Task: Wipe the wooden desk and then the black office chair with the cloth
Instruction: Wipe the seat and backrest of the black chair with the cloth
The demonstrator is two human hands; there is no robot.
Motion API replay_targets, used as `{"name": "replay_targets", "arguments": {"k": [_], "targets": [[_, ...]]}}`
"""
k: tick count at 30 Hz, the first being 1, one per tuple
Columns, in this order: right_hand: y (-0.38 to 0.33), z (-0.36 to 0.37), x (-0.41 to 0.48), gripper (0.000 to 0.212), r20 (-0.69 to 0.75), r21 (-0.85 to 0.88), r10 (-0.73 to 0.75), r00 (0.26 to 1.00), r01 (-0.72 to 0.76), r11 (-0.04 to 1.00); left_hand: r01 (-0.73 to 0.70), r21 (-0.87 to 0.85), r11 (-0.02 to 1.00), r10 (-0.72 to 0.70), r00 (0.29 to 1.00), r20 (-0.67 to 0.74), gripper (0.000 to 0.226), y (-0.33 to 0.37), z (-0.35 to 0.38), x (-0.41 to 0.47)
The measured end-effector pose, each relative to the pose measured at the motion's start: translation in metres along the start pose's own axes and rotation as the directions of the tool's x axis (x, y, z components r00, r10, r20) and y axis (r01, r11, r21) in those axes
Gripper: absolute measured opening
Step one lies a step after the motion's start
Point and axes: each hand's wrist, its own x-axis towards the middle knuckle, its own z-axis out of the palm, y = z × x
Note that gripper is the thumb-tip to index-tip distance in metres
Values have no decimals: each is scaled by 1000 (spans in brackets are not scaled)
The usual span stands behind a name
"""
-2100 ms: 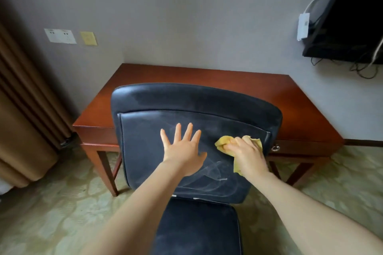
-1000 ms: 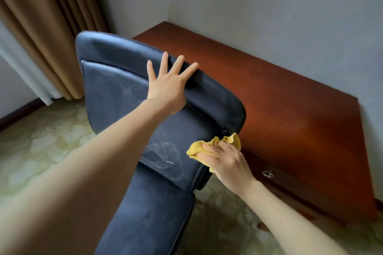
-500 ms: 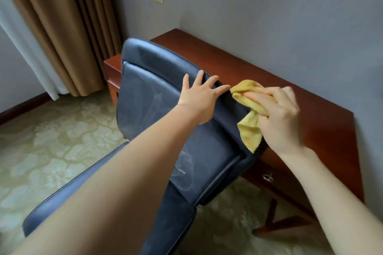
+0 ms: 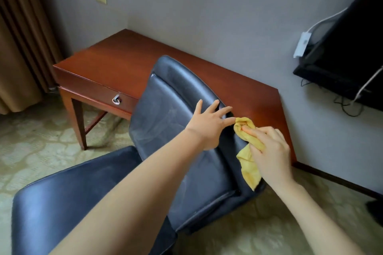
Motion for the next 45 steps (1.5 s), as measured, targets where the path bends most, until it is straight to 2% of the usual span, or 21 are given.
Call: {"name": "replay_targets", "arguments": {"k": [5, 7, 9, 12, 14, 19, 26, 27, 31, 34, 37, 39, 42, 43, 45], "targets": [[-5, -35, -35, 52, 116, 24, -122, 986, 120, 992, -95, -138, 986, 79, 990, -117, 92, 24, 30, -54], [-7, -42, -34, 55, 194, 72, -194, 962, 184, 980, -37, -208, 977, 1, 985, -170, 90, 26, 44, -76], [-7, -45, -21, 58, 291, 112, -254, 922, 231, 966, 73, -293, 953, -134, 972, -192, 85, 24, 56, -93], [-4, -42, 11, 57, 420, 146, -312, 852, 276, 950, 238, -388, 890, -307, 943, -127, 66, 23, 69, -109], [-2, -34, 37, 53, 474, 158, -352, 807, 315, 936, 277, -394, 876, -333, 940, -80, 56, 24, 76, -113], [-1, 17, 119, 47, 576, 112, -470, 668, 506, 855, 320, -472, 821, -379, 925, -33, 48, 37, 85, -108], [-32, 77, 184, 45, 697, -61, -423, 580, 635, 770, 401, -573, 715, -493, 870, -6, 44, 49, 90, -101], [-37, 78, 181, 45, 721, -79, -418, 553, 665, 742, 408, -570, 713, -501, 865, -7, 44, 50, 90, -100], [-51, 73, 150, 44, 777, -95, -495, 390, 849, 520, 423, -521, 741, -506, 862, -20, 44, 55, 90, -97], [-53, 63, 129, 24, 799, -128, -491, 348, 896, 426, 409, -546, 731, -506, 862, -32, 44, 57, 90, -95], [-54, 49, 109, 25, 818, -79, -512, 261, 933, 350, 377, -614, 693, -508, 860, -45, 40, 55, 87, -94], [-55, 40, 96, 27, 823, -58, -510, 248, 931, 359, 342, -642, 686, -497, 865, -71, 38, 51, 88, -96], [-63, 28, 83, 23, 839, -32, -475, 267, 894, 447, 316, -668, 674, -478, 875, -68, 41, 41, 94, -107], [-66, 23, 78, 22, 850, -2, -460, 257, 874, 486, 316, -676, 666, -472, 880, -53, 44, 36, 98, -112], [-71, 13, 65, 25, 880, 103, -438, 186, 824, 557, 334, -686, 647, -456, 890, 3, 59, 28, 104, -124]]}}
